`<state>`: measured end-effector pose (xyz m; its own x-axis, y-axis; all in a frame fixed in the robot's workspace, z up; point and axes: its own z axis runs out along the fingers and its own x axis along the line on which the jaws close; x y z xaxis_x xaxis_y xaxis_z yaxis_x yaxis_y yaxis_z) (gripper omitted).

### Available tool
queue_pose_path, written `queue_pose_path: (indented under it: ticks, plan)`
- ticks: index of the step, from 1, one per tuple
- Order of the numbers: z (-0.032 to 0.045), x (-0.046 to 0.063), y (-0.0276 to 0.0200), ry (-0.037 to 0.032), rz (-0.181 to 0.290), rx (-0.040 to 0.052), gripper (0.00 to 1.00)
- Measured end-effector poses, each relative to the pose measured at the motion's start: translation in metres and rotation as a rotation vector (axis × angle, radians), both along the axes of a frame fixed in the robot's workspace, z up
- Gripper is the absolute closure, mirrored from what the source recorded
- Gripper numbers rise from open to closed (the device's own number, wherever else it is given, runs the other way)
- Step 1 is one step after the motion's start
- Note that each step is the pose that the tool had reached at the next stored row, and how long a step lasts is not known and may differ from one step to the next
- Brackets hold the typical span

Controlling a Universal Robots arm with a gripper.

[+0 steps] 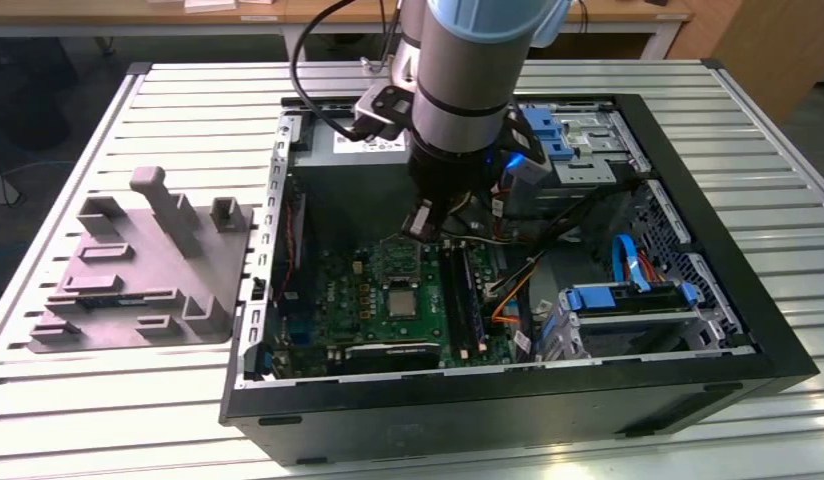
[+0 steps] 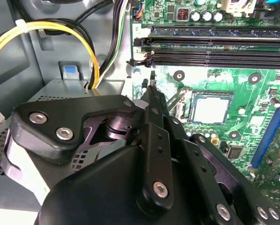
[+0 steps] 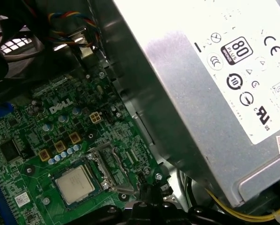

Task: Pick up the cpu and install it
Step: 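Close the cpu cover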

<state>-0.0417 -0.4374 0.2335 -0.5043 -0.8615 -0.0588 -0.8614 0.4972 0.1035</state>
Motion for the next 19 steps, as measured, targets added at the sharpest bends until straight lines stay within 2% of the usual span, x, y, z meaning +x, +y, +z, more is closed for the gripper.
queue_pose_path:
  ticks: [19]
  plan:
    - [0.0029, -0.0020, 0.0003, 0.0000, 0.018, 0.0000, 0.89]
